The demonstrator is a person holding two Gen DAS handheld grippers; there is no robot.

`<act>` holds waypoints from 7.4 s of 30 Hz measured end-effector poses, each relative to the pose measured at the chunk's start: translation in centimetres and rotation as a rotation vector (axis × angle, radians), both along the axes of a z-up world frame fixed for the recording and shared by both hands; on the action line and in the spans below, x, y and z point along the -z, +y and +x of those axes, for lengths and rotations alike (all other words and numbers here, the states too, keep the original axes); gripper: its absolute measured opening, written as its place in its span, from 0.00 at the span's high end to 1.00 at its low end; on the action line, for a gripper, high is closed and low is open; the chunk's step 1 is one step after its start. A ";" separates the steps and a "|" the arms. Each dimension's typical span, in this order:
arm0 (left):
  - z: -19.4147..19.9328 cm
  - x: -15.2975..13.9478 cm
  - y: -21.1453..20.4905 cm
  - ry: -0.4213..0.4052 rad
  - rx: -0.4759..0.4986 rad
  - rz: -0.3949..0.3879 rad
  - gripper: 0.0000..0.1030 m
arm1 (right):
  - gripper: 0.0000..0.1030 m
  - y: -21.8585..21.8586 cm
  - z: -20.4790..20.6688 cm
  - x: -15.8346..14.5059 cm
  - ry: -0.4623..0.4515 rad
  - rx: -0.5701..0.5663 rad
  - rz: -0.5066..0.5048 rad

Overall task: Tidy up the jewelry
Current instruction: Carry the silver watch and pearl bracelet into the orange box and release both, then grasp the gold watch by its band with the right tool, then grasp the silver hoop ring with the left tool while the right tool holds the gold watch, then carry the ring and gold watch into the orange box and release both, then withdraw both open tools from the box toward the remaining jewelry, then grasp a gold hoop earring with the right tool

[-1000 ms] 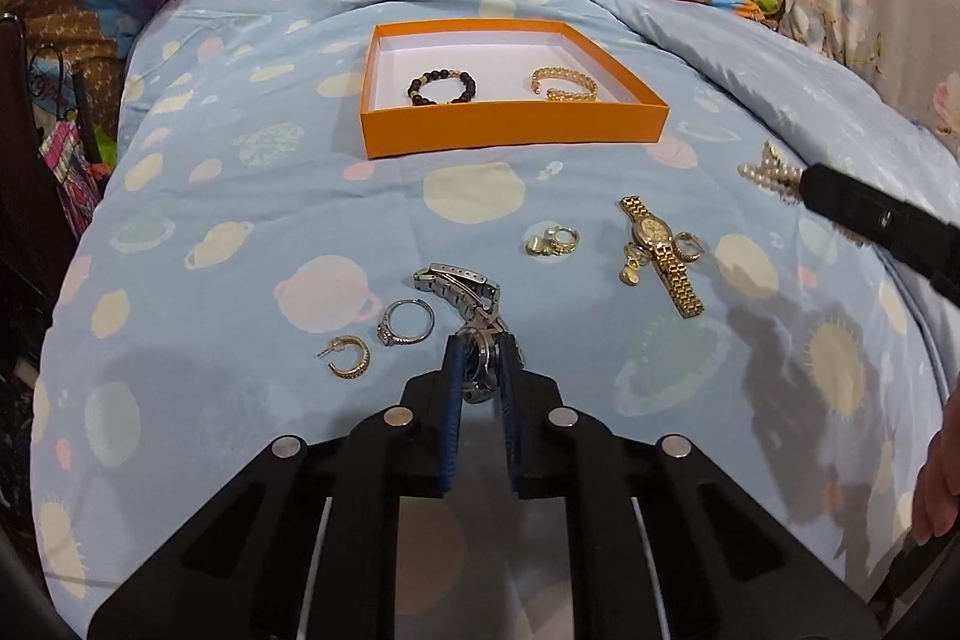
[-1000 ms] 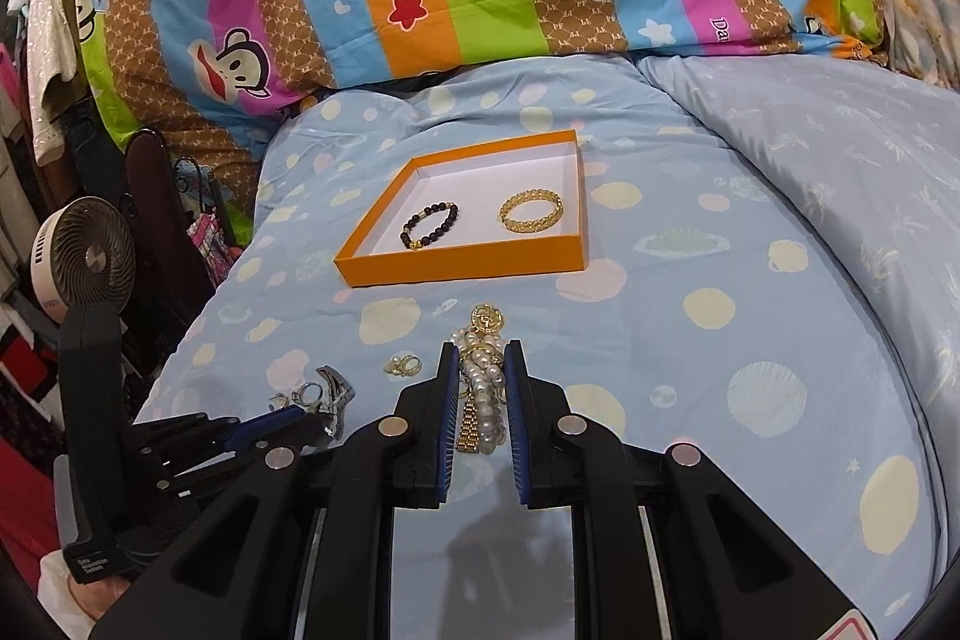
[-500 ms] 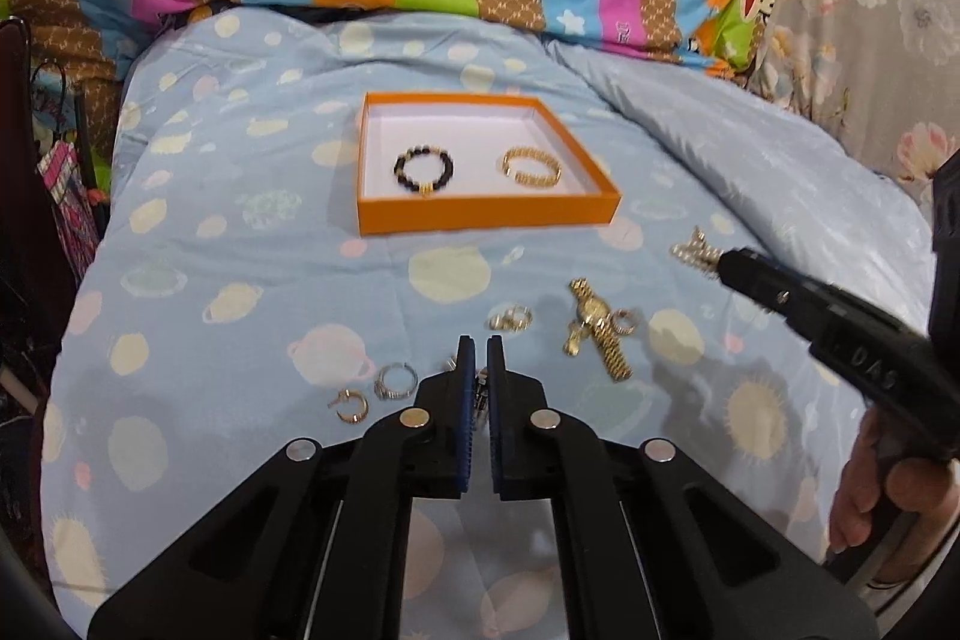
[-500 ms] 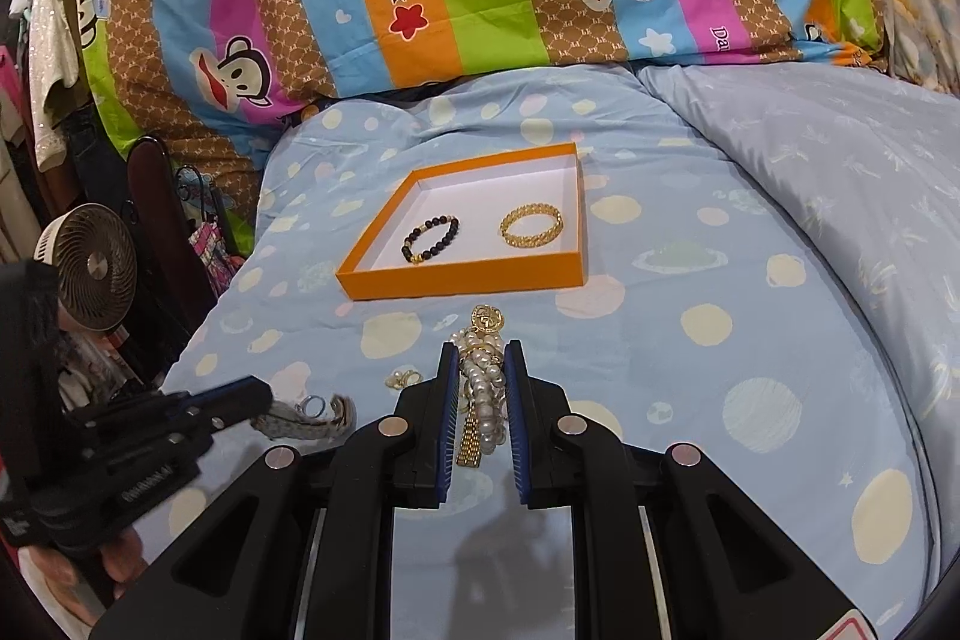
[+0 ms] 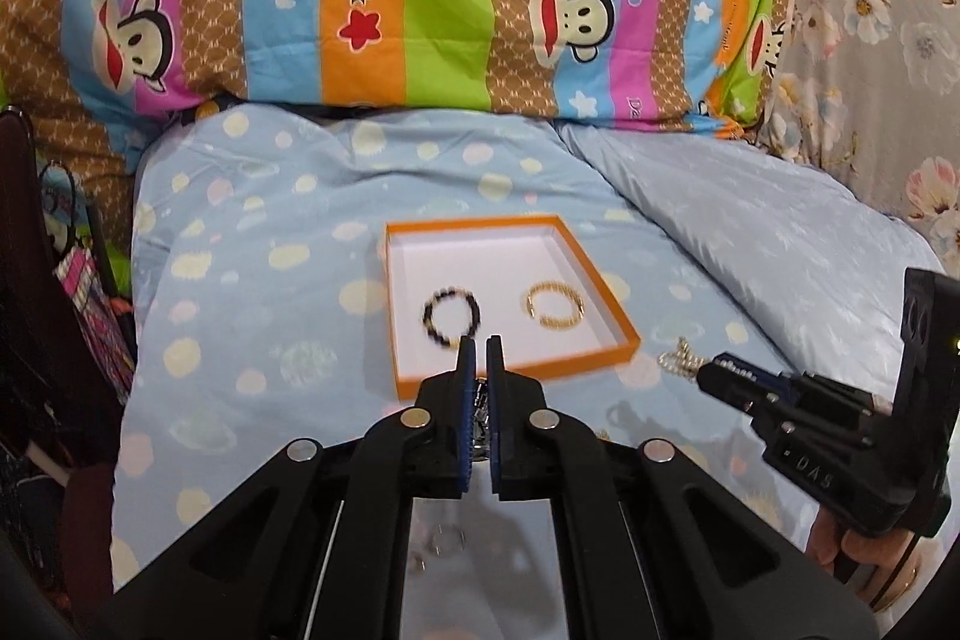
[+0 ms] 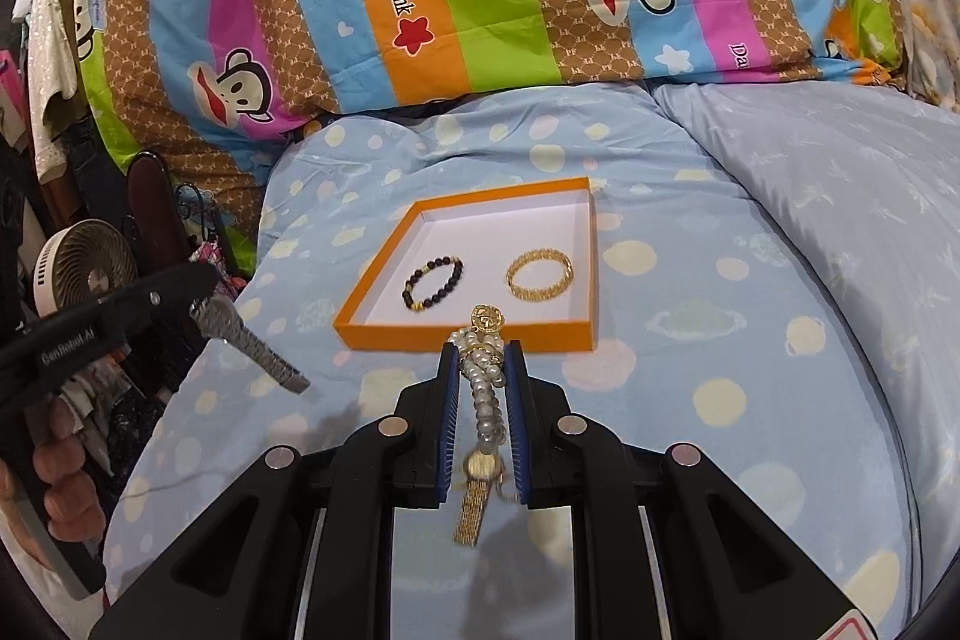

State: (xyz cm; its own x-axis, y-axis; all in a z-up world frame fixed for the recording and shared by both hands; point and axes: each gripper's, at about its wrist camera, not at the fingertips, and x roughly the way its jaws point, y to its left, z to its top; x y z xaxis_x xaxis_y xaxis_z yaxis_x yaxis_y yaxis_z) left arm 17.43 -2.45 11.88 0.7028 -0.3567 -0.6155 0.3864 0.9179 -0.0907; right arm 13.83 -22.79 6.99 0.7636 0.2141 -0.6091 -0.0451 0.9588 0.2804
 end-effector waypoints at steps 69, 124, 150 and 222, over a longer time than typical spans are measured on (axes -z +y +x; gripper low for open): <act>-4.9 13.4 7.2 0.206 -0.274 -0.059 0.42 | 0.74 4.5 -1.3 8.7 0.221 0.041 -0.061; -7.8 11.5 2.9 0.124 -0.051 0.013 0.95 | 0.89 2.8 -8.8 8.2 0.174 0.019 0.056; 1.1 3.5 0.4 0.024 -0.064 -0.002 0.95 | 0.89 0.4 1.4 -1.5 -0.006 0.023 0.000; -4.0 13.7 4.9 0.217 -0.160 0.015 0.47 | 0.76 3.5 -6.4 7.6 0.162 0.019 0.026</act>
State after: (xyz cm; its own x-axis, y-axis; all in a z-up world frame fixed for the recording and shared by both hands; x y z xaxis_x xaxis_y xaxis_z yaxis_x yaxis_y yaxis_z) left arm 13.47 2.49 -1.78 0.6004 -0.2412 -0.7624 0.2088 0.9676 -0.1417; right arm 7.44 -19.34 -0.65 0.6599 0.2175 -0.7192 0.0211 0.9515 0.3070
